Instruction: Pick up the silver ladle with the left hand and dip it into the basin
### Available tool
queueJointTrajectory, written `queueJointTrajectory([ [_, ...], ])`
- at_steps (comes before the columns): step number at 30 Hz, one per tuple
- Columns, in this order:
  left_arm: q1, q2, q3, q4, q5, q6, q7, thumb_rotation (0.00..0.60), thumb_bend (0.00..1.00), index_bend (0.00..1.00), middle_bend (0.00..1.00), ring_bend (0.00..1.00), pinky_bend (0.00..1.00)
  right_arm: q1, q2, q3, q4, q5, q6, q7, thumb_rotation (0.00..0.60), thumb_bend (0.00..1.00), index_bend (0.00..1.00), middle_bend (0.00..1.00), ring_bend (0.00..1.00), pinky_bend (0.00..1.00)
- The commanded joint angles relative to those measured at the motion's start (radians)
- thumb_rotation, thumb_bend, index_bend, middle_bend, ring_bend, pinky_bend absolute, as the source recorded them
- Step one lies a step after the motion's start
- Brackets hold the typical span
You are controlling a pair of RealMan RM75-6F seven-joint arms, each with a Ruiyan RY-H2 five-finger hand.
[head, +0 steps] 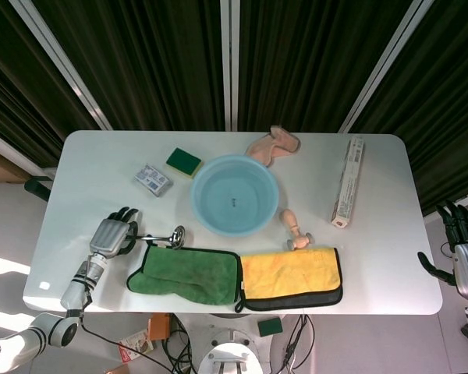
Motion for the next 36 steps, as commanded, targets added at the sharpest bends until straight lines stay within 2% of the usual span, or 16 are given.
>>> queueJointTrajectory([
  [1,0.000,0.001,-0.001,-0.002,-0.002,-0.001,0.002,0.600,0.35,0.55,0.14,0.09,0.23,0.000,0.000,0.000,0.001,0.000,0.001,0.000,0.600,0.25,0.00,0.00,0.00,0.00],
  [9,0.001,0.013,-0.007,-0.029,-0.008,-0.004,-0.029,0.600,0.39,0.59,0.15,0.09,0.23,-0.001,0.001,0.000,0.001,0.000,0.002,0.001,0.600,0.25,0.00,0.00,0.00,0.00],
  [18,0.000,0.061,-0.019,-0.091,0.000,0.015,-0.125,0.600,0.41,0.67,0.26,0.15,0.26,0.001,0.000,0.000,0.002,0.000,-0.002,0.003,0.600,0.25,0.00,0.00,0.00,0.00],
  [23,-0.007,0.101,-0.023,-0.141,-0.003,-0.003,-0.183,0.600,0.41,0.68,0.36,0.22,0.35,0.002,-0.001,0.000,0.004,0.000,-0.004,0.005,0.600,0.25,0.00,0.00,0.00,0.00],
  [27,-0.011,0.130,-0.025,-0.179,-0.007,-0.021,-0.241,0.600,0.41,0.69,0.40,0.30,0.50,0.001,0.000,0.000,0.003,-0.001,0.000,0.005,0.600,0.25,0.00,0.00,0.00,0.00],
  [36,-0.021,0.169,-0.027,-0.220,-0.002,-0.033,-0.311,0.600,0.41,0.69,0.42,0.33,0.55,0.001,0.000,-0.001,-0.001,-0.004,-0.001,-0.001,0.600,0.25,0.00,0.00,0.00,0.00],
])
